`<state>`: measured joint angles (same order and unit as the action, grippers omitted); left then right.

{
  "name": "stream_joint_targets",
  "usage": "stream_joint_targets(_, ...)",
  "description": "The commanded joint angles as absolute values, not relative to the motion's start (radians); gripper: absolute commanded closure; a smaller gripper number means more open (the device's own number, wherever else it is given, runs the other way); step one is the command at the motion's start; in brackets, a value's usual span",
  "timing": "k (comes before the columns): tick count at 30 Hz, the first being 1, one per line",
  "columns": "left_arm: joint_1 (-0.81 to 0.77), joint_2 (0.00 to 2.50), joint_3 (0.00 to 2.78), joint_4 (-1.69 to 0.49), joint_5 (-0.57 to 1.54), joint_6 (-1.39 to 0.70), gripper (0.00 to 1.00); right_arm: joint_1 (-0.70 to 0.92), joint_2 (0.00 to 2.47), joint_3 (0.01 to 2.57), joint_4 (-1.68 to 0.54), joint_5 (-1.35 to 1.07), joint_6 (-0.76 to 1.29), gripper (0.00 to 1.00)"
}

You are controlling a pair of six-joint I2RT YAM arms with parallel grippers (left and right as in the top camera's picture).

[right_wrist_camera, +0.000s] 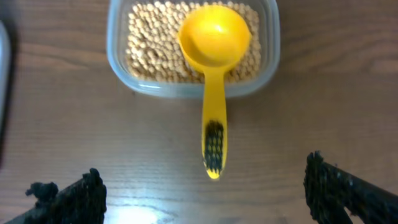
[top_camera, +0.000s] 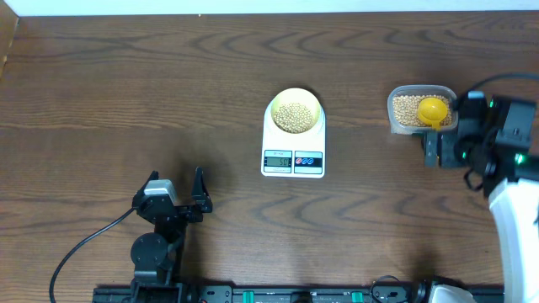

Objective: Scoop item into bowl and weigh 50g on scale

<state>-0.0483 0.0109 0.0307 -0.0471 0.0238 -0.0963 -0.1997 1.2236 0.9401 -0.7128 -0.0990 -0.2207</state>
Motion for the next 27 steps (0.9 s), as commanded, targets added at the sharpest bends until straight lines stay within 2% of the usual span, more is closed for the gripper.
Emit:
stream_joint_targets(1,-0.043,0.004,0.004,-0.072,0.015,-0.079,0.06,-0.204,1.129,0.824,-0.696,-0.031,-0.234,0.01)
stream_joint_targets(7,-0.043,0.004,0.004,-0.072,0.015,-0.079,0.06,-0.204,0.865,0.503,-0.415,-0.036,-0.233,0.01)
stream_joint_targets(16,-0.043,0.004,0.004,-0.072,0.015,-0.079,0.06,-0.187,0.417,0.068,0.207,-0.298,-0.220,0.01)
stream_joint_targets(19,-0.043,0.004,0.004,-0.072,0.015,-0.079,0.06,-0.160,0.353,0.025,0.272,-0.278,-0.218,0.01)
stream_joint_targets(27,-0.043,0.004,0.004,-0.072,0.015,-0.079,0.06,-0.068,0.320,0.006,0.250,-0.131,-0.218,0.01)
